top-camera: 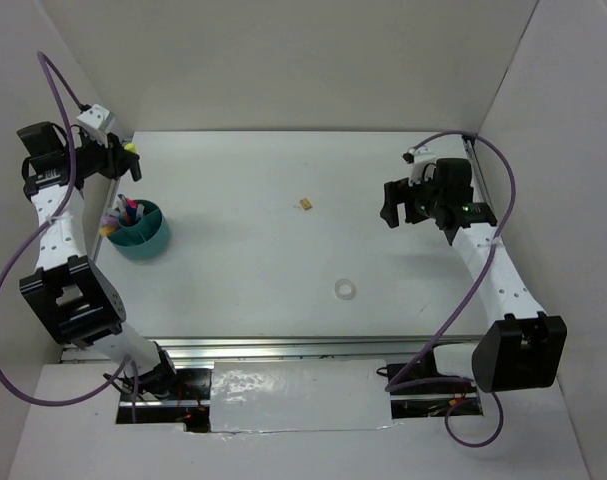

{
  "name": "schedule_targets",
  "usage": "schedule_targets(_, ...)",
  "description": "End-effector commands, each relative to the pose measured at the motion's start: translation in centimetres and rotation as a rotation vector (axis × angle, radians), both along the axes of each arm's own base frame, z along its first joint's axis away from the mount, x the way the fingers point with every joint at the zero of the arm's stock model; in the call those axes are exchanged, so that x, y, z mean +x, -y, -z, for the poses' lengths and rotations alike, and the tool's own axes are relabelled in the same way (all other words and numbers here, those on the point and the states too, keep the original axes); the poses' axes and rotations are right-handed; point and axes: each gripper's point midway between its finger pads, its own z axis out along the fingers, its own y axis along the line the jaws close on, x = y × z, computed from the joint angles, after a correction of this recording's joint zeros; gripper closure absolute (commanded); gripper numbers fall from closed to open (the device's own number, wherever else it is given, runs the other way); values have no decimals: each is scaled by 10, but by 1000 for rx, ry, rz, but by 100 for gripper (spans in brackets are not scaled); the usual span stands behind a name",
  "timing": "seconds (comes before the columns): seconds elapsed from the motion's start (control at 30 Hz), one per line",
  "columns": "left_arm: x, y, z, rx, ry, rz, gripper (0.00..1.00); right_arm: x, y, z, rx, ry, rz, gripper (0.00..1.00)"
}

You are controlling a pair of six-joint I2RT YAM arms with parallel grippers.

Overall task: Sort the stationery into containers
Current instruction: Place the pen in the storage box.

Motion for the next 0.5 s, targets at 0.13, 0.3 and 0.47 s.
schedule_targets(0.13, 27, 3, -3, 57, 16, 7, 96, 17, 1, -36, -82, 215, -15, 7)
schedule_targets(0.3, 44, 0, 12, 61, -19, 26, 95, 36, 4, -33, -80, 185, 13, 8)
schedule_targets(0.47, 53, -5, 20, 19, -26, 13, 96, 54, 8, -37, -50, 152, 49, 8)
